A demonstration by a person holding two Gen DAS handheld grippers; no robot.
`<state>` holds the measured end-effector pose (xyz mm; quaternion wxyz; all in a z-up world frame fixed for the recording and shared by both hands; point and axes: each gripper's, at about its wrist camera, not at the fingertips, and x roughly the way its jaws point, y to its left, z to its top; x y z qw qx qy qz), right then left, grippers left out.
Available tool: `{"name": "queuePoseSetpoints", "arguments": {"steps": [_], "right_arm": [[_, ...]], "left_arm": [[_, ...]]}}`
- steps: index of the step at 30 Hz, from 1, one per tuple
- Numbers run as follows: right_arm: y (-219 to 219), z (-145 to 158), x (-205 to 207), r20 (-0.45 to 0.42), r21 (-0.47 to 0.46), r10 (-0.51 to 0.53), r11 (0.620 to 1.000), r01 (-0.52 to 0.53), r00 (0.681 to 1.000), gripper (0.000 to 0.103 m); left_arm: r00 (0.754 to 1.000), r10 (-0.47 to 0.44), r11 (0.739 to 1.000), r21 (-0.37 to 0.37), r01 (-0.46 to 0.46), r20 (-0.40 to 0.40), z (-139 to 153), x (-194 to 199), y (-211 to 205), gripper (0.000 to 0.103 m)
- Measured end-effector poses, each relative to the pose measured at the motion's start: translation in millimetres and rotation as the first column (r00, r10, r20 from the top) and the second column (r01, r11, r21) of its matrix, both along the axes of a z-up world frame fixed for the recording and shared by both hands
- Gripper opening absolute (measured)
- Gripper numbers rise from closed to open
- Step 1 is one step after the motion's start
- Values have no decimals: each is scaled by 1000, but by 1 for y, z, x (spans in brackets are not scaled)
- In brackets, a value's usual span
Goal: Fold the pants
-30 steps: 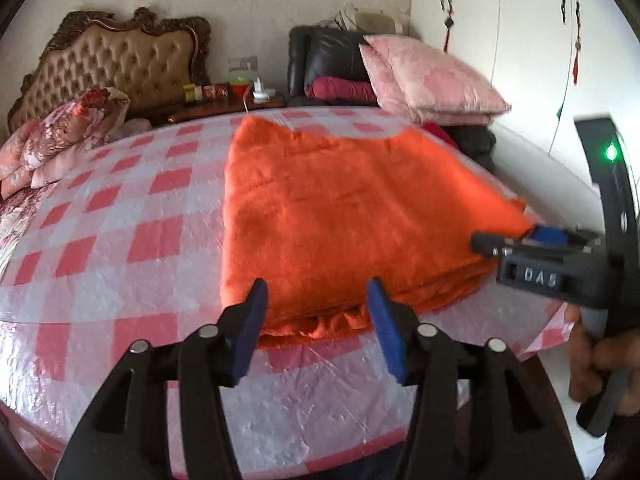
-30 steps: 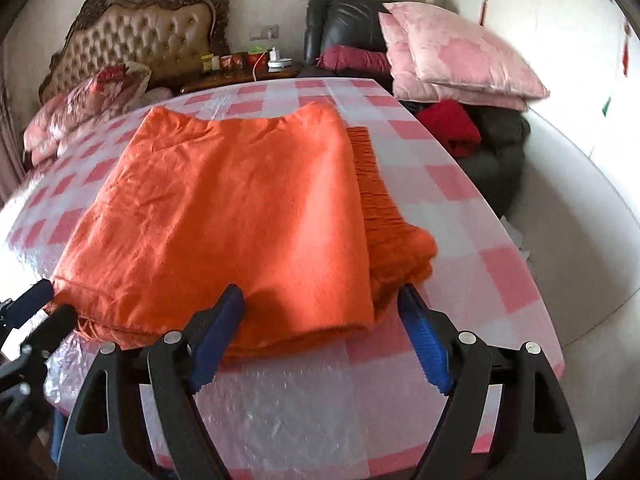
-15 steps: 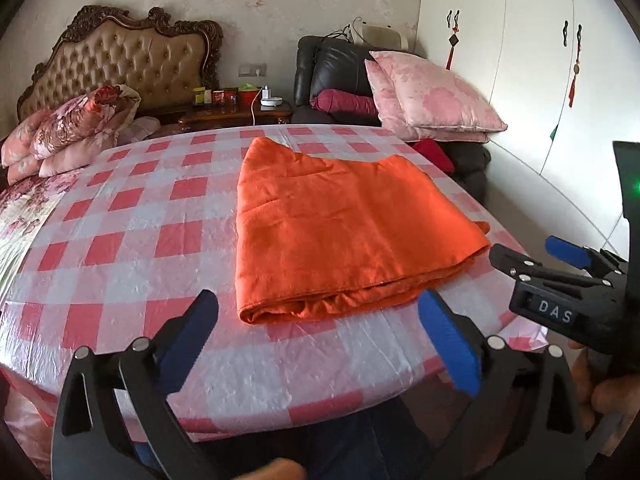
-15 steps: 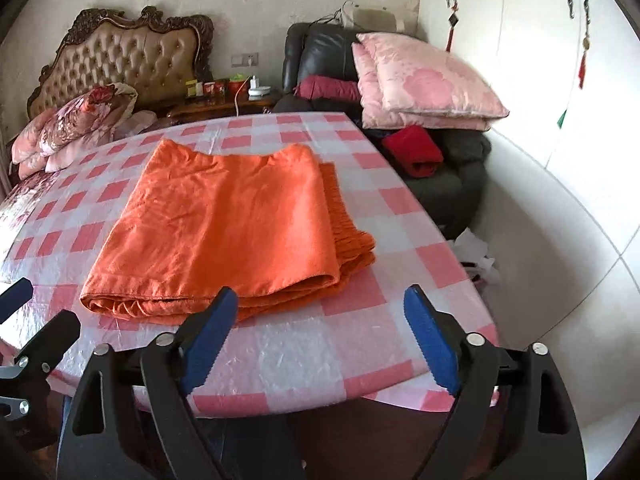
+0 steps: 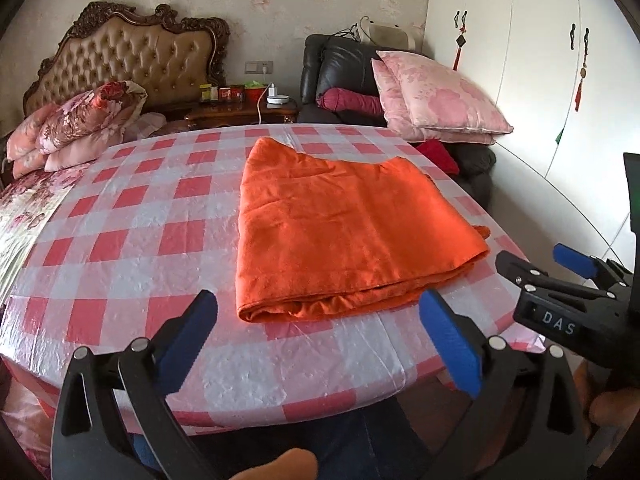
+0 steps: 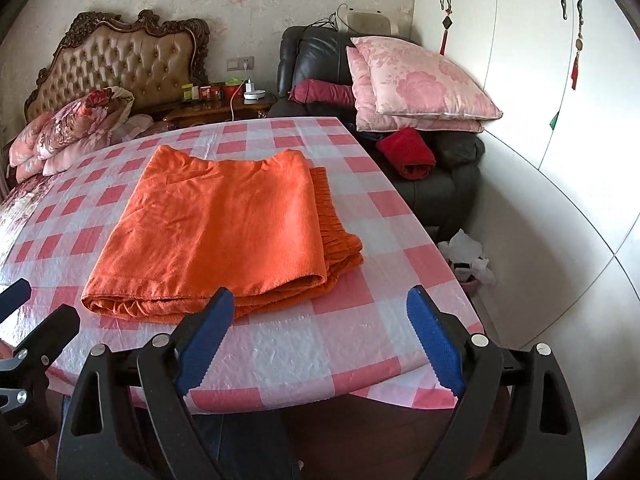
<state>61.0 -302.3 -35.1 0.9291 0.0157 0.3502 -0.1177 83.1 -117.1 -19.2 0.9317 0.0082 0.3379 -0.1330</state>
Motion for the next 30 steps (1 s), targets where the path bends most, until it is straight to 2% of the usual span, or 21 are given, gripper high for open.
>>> {"name": "queuePoseSetpoints", "arguments": {"steps": [30], "right_arm": [[5,-5,1,-8,6,10,1000,-10,1000,85]], "left_arm": [[1000,0,1000,9,0,-6,-1,0,-1,101]]}}
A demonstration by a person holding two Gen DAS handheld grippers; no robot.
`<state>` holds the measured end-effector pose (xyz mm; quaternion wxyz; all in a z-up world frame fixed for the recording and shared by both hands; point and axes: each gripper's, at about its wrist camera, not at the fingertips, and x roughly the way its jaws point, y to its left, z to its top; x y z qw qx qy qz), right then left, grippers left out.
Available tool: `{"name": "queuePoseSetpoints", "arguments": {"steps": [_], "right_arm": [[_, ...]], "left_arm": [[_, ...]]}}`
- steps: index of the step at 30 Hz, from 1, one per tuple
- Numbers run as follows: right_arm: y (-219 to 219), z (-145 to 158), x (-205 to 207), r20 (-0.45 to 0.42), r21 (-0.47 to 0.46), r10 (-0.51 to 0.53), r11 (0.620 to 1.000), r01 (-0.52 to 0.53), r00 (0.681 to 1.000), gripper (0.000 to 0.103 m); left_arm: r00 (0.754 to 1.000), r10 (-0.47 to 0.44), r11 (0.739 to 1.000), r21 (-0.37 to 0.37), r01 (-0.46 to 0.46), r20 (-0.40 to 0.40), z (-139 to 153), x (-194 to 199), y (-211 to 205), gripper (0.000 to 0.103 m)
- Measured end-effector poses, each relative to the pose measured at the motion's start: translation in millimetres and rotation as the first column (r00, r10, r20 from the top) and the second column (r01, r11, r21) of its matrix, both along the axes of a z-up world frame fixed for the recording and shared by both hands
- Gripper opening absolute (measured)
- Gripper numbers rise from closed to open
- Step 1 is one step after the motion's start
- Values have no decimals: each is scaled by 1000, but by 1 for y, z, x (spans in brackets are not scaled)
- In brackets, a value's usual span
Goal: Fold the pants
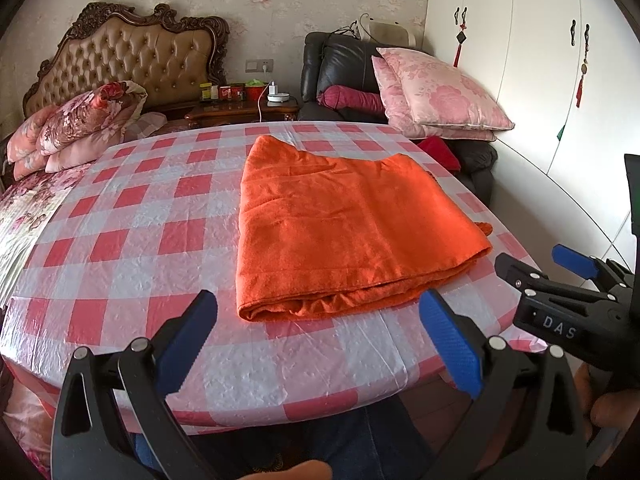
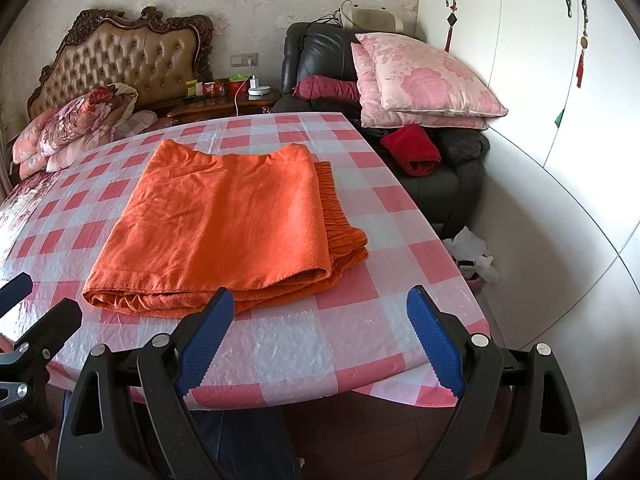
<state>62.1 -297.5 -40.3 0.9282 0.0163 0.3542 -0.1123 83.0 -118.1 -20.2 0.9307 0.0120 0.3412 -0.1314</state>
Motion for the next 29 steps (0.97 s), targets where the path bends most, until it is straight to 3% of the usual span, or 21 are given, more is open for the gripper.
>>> {"name": "queuePoseSetpoints", "arguments": {"steps": [16,20,23,26,27,29], "right_arm": [[-1,0,0,-2,0,0,1000,0,1000,85],[-2,-4,-1,-3,6,-8,1000,8,1000,85],[-4,-6,0,-6,4,-21,1000,21,1000,85],[-5,-7,5,-13,6,-37,999,37,999,85],[-5,-7,5,-15,2,-42,999,42,999,85],[-3,-8,7,-19,-4,-49,999,49,999,85]], "left_arm": [[1000,-17,1000,-3,17,1,0,1,-4,101],[998,-48,999,-22,49,31,0,5,-7,101],[996,-93,993,-72,94,8,1,12,4,101],[999,-11,989,-145,16,35,14,26,60,101],[996,70,986,-154,-60,61,19,30,96,101],[964,249,958,-169,-231,95,23,34,175,101]]}}
